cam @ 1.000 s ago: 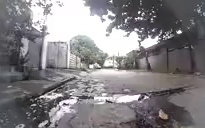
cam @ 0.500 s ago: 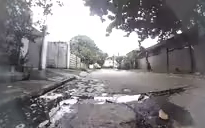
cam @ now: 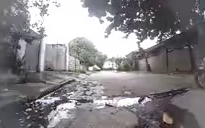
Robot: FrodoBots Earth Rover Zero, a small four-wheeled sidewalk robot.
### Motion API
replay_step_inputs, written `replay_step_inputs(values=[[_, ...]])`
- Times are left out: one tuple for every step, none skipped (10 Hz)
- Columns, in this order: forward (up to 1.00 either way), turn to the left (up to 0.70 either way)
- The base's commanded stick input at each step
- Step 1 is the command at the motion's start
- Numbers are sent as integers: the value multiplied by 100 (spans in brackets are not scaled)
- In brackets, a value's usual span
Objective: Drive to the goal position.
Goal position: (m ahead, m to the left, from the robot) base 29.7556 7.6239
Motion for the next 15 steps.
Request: replay_step_inputs(values=[[100, 0], [100, 0], [100, 0], [100, 0], [100, 0], [100, 0], [100, -2], [100, -24], [100, -33], [100, -12], [100, 0], [100, 0], [100, 0], [100, 0], [100, 0]])
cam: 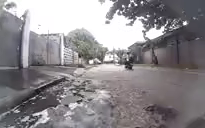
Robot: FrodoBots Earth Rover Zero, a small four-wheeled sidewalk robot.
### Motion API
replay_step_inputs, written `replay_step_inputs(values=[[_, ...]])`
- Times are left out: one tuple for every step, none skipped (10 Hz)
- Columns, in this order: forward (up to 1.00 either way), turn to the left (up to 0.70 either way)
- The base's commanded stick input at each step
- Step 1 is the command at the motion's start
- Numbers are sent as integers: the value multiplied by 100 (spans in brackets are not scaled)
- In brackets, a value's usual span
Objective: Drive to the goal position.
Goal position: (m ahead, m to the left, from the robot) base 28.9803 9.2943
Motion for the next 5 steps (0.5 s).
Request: replay_step_inputs(values=[[100, 0], [100, -11], [100, -30], [100, -25], [100, -3]])
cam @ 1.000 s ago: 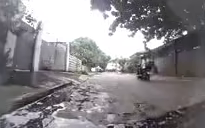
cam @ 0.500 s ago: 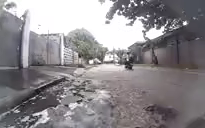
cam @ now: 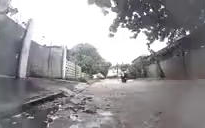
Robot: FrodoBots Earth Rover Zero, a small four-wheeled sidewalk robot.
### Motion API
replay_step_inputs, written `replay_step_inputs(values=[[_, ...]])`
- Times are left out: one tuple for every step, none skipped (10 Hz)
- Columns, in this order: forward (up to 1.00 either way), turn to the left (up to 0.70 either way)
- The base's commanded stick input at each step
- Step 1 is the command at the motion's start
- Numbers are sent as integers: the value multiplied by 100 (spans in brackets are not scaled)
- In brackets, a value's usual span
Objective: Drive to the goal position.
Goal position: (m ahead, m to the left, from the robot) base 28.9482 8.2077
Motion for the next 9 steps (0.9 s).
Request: replay_step_inputs(values=[[100, 0], [100, 0], [100, 0], [100, 0], [100, -3], [100, -25], [100, -34], [100, 0], [100, 0]])
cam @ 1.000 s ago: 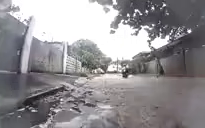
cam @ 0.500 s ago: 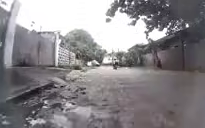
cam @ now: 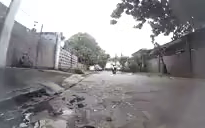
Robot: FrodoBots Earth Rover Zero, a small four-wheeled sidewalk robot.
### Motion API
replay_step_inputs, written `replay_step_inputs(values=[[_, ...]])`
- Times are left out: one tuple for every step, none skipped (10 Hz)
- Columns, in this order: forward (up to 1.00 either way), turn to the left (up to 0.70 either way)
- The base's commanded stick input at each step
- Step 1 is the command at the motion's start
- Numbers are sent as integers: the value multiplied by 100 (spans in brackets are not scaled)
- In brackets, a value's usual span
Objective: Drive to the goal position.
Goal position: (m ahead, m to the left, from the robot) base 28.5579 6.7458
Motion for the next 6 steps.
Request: replay_step_inputs(values=[[100, 0], [100, 0], [100, 0], [97, 0], [89, 0], [88, 0]])
